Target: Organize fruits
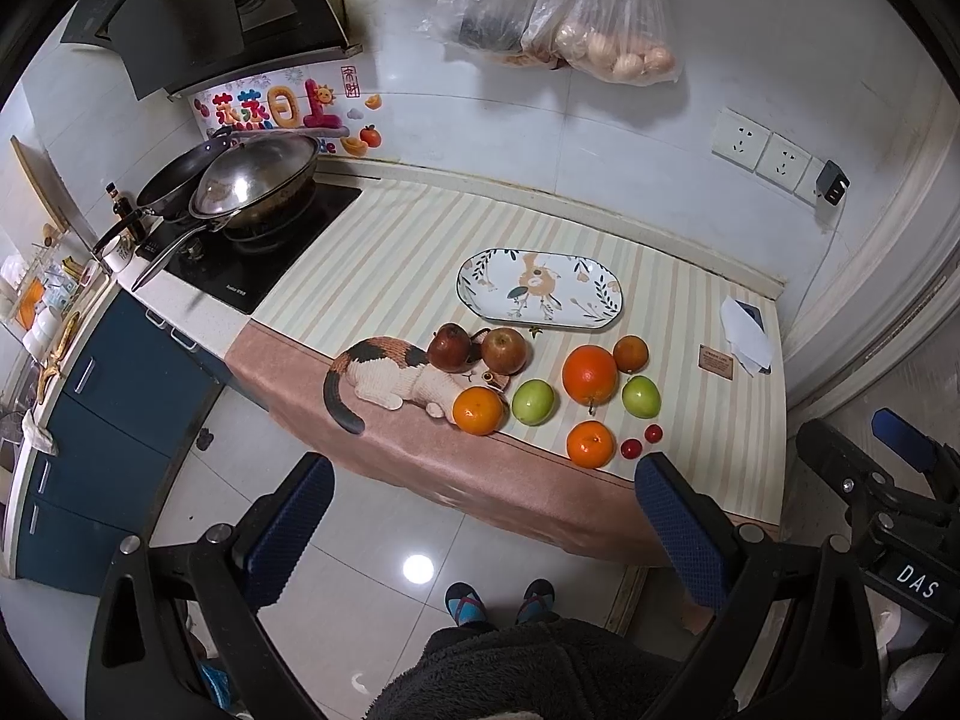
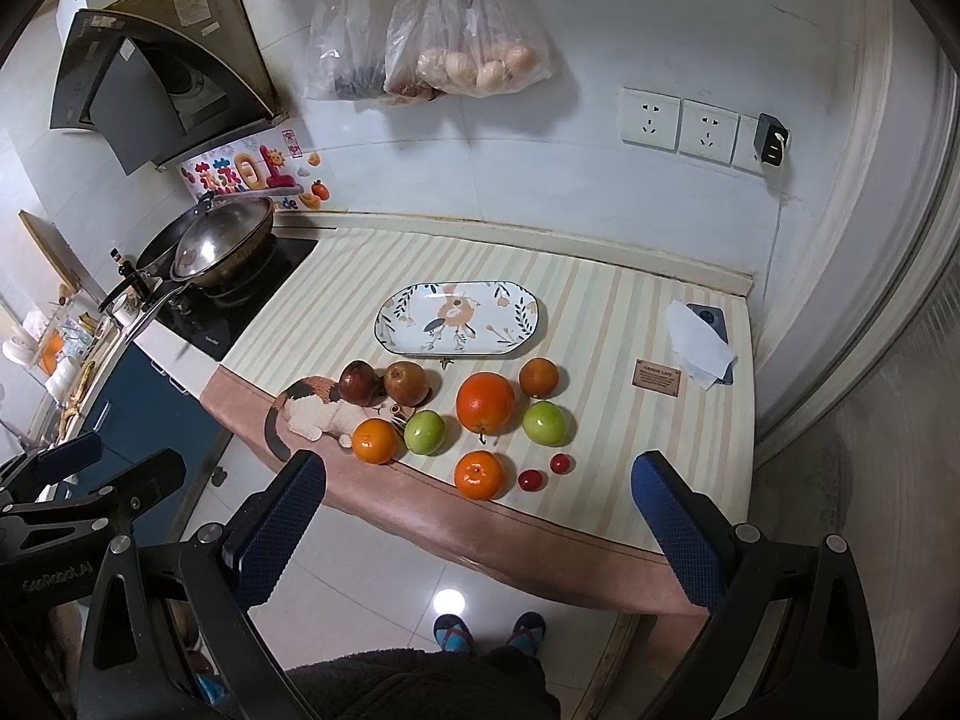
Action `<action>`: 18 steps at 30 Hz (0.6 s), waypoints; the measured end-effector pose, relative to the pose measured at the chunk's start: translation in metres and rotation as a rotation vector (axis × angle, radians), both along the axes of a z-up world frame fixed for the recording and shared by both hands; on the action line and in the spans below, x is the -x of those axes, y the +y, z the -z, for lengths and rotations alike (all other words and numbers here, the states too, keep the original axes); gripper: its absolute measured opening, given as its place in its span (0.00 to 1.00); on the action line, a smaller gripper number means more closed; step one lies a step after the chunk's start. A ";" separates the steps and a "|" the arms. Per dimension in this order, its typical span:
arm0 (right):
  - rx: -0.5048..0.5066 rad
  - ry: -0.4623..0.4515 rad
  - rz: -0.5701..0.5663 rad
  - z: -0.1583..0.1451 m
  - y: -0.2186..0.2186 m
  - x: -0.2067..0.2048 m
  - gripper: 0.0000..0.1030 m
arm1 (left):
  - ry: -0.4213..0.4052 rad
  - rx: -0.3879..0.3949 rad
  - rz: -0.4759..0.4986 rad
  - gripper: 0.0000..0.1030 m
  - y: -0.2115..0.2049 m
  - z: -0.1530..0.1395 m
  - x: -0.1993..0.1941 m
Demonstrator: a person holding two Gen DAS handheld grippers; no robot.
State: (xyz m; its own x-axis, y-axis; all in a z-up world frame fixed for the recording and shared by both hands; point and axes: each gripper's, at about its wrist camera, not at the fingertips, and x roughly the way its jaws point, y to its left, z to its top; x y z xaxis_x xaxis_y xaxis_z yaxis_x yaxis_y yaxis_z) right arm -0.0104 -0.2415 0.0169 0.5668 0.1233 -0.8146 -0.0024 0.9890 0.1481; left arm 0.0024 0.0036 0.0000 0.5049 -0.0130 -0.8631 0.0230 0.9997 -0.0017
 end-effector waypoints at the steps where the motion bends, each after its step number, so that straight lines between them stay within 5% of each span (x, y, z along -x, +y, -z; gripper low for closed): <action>1: -0.001 0.000 0.001 -0.001 0.000 -0.003 1.00 | 0.001 0.001 0.000 1.00 0.000 0.000 0.000; 9: -0.040 -0.019 0.053 0.002 0.003 -0.006 1.00 | -0.008 -0.006 -0.019 1.00 0.015 -0.001 -0.030; 18: -0.074 0.039 0.110 0.063 0.018 -0.053 1.00 | 0.088 -0.055 -0.040 1.00 0.051 0.075 -0.101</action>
